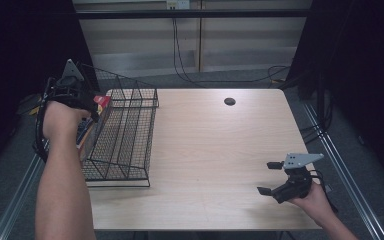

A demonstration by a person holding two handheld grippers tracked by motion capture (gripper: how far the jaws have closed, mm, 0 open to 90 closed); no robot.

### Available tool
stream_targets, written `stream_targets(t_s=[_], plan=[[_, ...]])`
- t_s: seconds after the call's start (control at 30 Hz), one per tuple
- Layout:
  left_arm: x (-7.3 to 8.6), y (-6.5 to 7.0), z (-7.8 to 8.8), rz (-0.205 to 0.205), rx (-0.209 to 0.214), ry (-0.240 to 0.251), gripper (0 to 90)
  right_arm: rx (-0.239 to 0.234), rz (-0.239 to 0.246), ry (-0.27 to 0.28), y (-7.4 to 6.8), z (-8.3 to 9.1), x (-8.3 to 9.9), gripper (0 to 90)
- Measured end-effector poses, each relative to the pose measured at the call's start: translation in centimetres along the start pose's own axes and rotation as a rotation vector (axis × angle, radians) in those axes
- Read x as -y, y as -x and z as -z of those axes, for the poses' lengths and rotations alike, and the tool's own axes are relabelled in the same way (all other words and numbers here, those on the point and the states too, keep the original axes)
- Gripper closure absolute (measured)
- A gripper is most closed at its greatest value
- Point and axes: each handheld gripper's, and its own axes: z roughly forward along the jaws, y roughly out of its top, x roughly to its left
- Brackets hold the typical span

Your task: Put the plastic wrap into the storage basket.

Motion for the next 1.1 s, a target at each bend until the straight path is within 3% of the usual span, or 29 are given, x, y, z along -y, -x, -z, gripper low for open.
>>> stream_targets(t_s=[0.03, 0.07, 0.2, 0.23, 0.33, 0.43, 0.6, 0.7, 0.93, 1.1], plan=[[0.0, -0.2, 0.1, -0.011, 0.01, 0.026, 49.5, -0.003, 0.0, 0.001, 0.0, 0.0, 0.0, 1.1], [0.0, -0.2, 0.3, -0.002, 0.024, 0.034, 50.5, -0.005, -0.001, 0.0, 0.0, -0.1, 0.0, 1.1], [-0.1, 0.4, 1.0, -0.008, 0.046, 0.054, 49.4, -0.004, 0.001, -0.003, 0.0, -0.1, 0.0, 1.1], [-0.2, 0.4, 1.2, -0.029, 0.036, 0.054, 49.1, -0.003, 0.0, -0.002, 0.0, 0.0, 0.0, 1.1], [-0.1, 1.0, 1.6, -0.012, 0.067, 0.063, 47.4, -0.001, -0.002, -0.002, 0.0, 0.0, 0.0, 1.1], [-0.1, 1.5, 2.0, -0.034, 0.071, 0.075, 42.1, 0.002, -0.003, -0.001, 0.0, 0.1, 0.0, 1.0], [0.1, 2.6, 2.5, -0.042, 0.121, 0.098, 33.5, 0.009, 0.003, -0.002, -0.1, 0.2, 0.0, 1.0], [0.2, 3.3, 2.8, -0.08, 0.138, 0.122, 26.8, 0.001, -0.005, 0.001, -0.1, 0.4, 0.0, 1.0], [0.4, 5.1, 3.0, -0.113, 0.189, 0.175, 17.8, 0.001, -0.005, 0.006, 0.0, 0.4, 0.0, 1.0], [0.3, 6.6, 2.8, -0.142, 0.203, 0.186, 14.7, 0.001, 0.0, 0.004, 0.0, 0.5, 0.0, 1.0]])
